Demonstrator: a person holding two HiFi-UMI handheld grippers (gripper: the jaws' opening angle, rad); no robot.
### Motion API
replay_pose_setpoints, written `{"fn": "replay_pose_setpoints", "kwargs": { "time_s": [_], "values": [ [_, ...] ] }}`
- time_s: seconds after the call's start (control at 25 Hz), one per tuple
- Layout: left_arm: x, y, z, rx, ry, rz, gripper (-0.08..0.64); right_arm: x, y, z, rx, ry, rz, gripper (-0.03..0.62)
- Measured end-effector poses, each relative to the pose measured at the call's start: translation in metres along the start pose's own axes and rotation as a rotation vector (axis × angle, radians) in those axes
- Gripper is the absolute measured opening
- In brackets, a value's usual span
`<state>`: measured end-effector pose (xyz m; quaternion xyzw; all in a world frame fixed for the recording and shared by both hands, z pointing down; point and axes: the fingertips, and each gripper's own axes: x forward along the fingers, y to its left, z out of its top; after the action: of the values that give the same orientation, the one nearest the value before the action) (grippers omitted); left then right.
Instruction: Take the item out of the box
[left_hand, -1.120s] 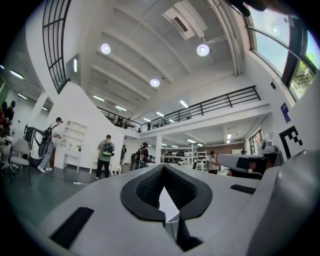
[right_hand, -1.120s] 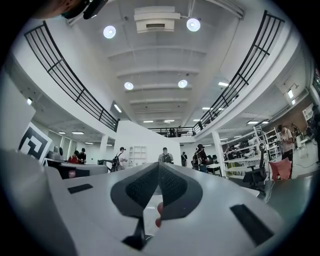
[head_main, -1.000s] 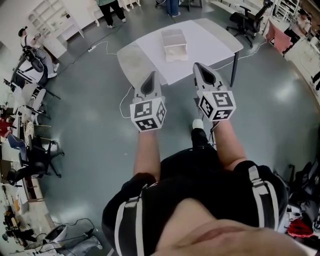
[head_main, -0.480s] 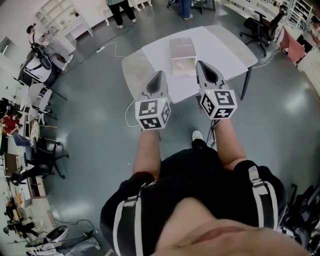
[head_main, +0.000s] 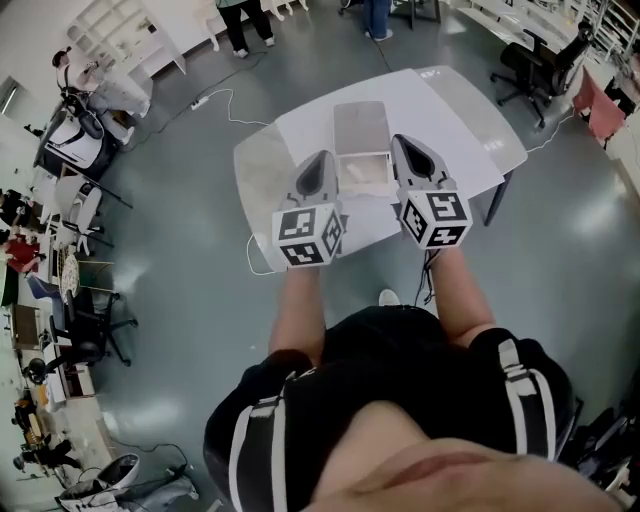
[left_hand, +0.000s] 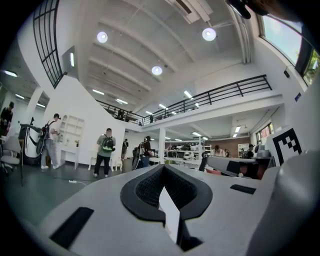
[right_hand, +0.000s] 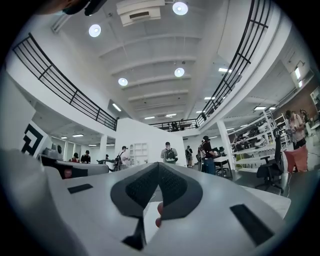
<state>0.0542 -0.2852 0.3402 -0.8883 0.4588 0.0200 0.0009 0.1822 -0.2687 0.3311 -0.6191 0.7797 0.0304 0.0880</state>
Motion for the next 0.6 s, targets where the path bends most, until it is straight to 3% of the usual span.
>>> {"fn": "replay_pose_setpoints", "kwargs": {
  "time_s": [0.28, 0.44, 0.6],
  "values": [
    [0.092, 0.044, 0.003, 0.004, 0.028, 0.047, 0.005, 0.097, -0.036, -0.014, -0.021, 0.063, 0.043, 0.012],
    [0.124, 0.046, -0.006, -0.013, 0.053, 0.052, 0.005, 0.129, -0.062, -0.028, -0.018, 0.109, 0.055, 0.012],
    [0.145, 0.064, -0.014, -0.005, 0.075, 0.043, 0.005, 0.157, -0.06, -0.046, -0.049, 0.151, 0.073, 0.012]
  ]
}}
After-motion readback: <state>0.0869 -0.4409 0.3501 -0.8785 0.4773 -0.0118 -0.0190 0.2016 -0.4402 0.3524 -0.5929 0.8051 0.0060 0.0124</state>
